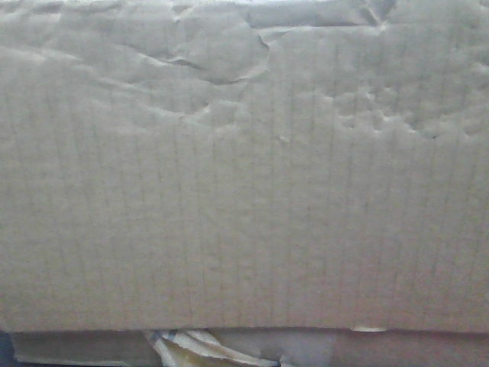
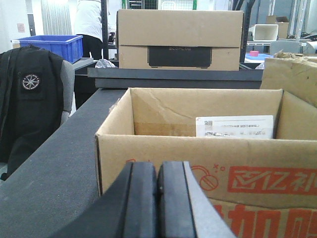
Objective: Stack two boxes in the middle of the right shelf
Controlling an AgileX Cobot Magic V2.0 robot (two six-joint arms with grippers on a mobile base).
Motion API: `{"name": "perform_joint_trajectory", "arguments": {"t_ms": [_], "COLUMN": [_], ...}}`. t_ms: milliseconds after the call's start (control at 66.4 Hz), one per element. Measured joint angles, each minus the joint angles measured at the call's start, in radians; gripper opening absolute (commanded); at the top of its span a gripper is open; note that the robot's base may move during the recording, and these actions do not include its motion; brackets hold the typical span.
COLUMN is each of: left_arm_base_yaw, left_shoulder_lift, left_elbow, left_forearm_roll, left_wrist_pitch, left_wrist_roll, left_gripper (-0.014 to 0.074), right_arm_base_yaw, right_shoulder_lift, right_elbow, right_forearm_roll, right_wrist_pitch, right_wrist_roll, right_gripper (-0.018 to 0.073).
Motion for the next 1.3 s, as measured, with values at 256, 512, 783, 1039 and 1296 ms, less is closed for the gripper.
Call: {"name": "perform_joint_trajectory", "arguments": {"t_ms": [256,512,783,1039,1296], "left_arm_base_yaw": [0.000,0.000,0.000,0.000,0.008], "left_shoulder_lift": [0.000,0.045,0.391,0.729,1.025], "left_elbow": [-0.018,-0.325,-0.705,-0.949,-1.094], "left_forearm_roll": [-0.068,-0.120,-0.032,-0.024,-0.050], "left_wrist_pitch": [0.012,0.313,0.622,0.687,0.758], "left_wrist_roll": [0.000,0.000,0.000,0.000,0.000], "left_gripper": [-0.0111,-0.0111,-0.0111,-0.0111,-0.0111], "right_arm_base_yaw": [0.000,0.000,0.000,0.000,0.000], "right_shoulder_lift": [0.000,0.000,0.000,0.000,0.000], "right_elbow": [0.000,0.000,0.000,0.000,0.000], "right_forearm_roll": [0.000,0.000,0.000,0.000,0.000], "right_wrist_pitch": [0.000,0.000,0.000,0.000,0.000], "right_wrist_roll": [0.000,0.000,0.000,0.000,0.000], "right_gripper": [-0.0162,-0.0162,-0.0162,-0.0162,-0.0162]}}
